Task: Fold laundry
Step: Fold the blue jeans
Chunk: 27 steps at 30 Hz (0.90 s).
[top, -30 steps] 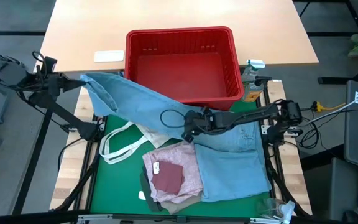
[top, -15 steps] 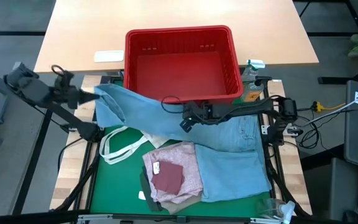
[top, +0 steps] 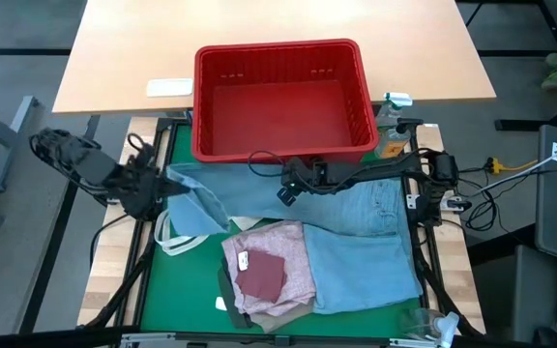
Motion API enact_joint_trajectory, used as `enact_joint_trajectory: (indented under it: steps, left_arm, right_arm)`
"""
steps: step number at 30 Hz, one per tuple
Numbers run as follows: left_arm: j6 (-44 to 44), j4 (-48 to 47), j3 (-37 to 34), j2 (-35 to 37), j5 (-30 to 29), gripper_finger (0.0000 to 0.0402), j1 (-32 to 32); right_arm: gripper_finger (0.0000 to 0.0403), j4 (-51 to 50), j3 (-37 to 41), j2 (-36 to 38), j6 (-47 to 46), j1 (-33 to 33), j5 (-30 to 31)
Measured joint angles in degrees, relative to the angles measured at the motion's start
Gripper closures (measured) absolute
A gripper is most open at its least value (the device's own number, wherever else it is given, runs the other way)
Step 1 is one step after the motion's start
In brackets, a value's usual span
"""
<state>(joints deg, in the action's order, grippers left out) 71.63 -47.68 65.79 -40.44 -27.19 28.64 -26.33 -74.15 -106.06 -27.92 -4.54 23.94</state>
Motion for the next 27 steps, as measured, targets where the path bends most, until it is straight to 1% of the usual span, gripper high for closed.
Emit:
enact_joint_trajectory:
  steps: [3,6,8,13,16,19,20,22,27]
  left_arm:
    - [-0.1,2.29,-1.13,-2.09,-0.45,0.0393,-0.02]
    - [-0.21,2.31,-1.15,-5.01,-1.51,0.0393,-0.88]
    - [-0.23,2.28,-1.2,-6.87,-1.68,0.0393,-1.87]
    - [-2.36,2.27,-1.24,-11.17,-0.21,0.0393,-4.41]
    - [-3.97,2.29,-1.24,-14.14,1.22,0.0393,-6.29]
    - [-6.07,2.38,-1.24,-16.78,2.55,0.0393,-8.13]
    - [-6.86,2.38,-1.24,-17.64,3.06,0.0393,-8.71]
    - [-8.63,2.43,-1.24,-19.29,4.14,0.0393,-9.88]
    - [-12.63,2.88,-1.24,-22.3,4.45,0.0393,-12.11]
  right_arm:
    - [0.026,0.54,-0.03,0.12,1.99,-0.03,-1.73]
    - [0.026,0.21,-0.02,1.49,3.18,-0.11,-6.59]
    - [0.026,0.23,-0.02,3.02,3.17,-0.11,-11.48]
    - [0.026,1.32,-0.02,7.7,2.72,-0.05,-27.17]
    - [0.026,4.35,-0.02,9.2,1.18,0.0,-37.17]
    - [0.026,9.24,-0.02,9.33,0.71,0.18,-43.7]
    - [0.026,10.68,-0.02,9.31,0.63,0.58,-44.87]
    - [0.026,14.13,-0.04,9.31,0.59,1.37,-44.98]
    - [0.026,20.96,-0.04,9.29,2.22,4.39,-41.12]
